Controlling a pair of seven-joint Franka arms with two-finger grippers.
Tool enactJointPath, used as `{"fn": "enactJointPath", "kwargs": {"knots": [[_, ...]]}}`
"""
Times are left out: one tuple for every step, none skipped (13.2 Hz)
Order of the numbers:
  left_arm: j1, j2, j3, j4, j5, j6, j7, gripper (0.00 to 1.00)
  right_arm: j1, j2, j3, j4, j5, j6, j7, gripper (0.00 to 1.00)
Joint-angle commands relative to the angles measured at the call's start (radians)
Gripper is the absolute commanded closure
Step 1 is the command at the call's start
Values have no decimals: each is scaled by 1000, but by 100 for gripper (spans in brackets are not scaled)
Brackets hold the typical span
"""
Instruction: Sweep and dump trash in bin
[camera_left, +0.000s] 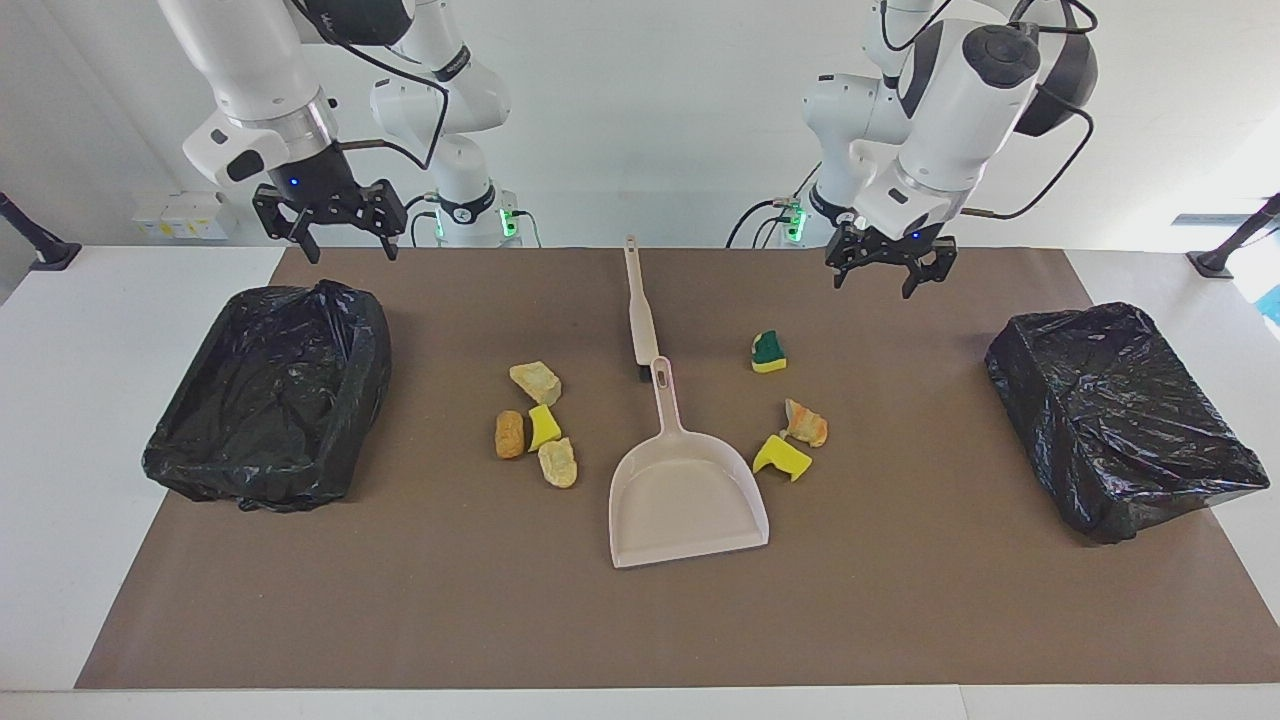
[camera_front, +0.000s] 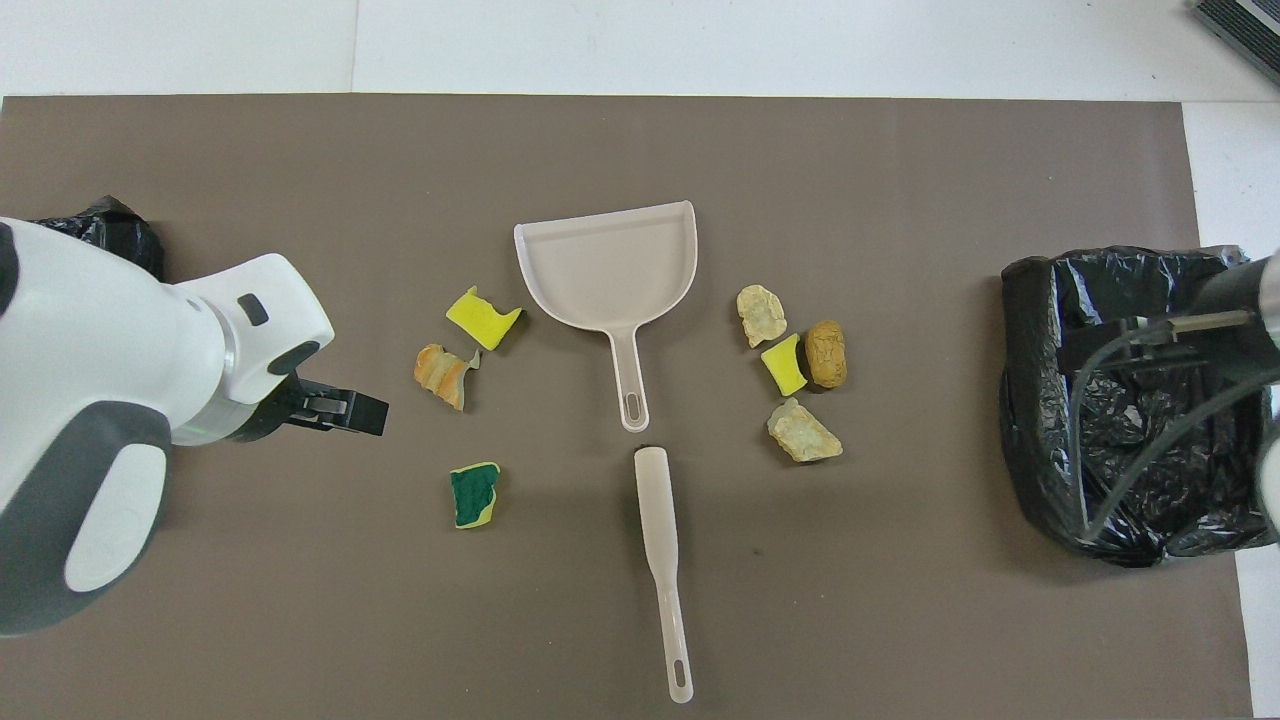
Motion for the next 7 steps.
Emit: {"fn": "enactJointPath", "kwargs": {"knots": [[-91, -48, 18, -115, -8, 106, -98, 0, 53, 205, 15, 176, -2, 16, 78, 0], [-127, -48, 18, -146, -8, 143, -144, 0, 74, 258, 17, 196, -2, 53, 109, 0], [-157, -48, 18, -175, -8, 181, -183, 0, 105, 308, 24, 208, -1, 93, 150, 0], [-180, -48, 18, -200, -8, 215, -218, 0, 125, 346, 47, 211, -1, 130, 205, 0], [-198, -52, 16, -224, -8, 245, -253, 0, 130, 374, 76, 216, 11, 168, 256, 0], [-221, -65, 16, -253, -8, 281, -286, 0, 130, 401, 95, 222, 24, 185, 279, 0], [-252, -69, 16, -285, -8, 333, -324, 0, 130, 421, 110, 224, 36, 197, 283, 0]]}}
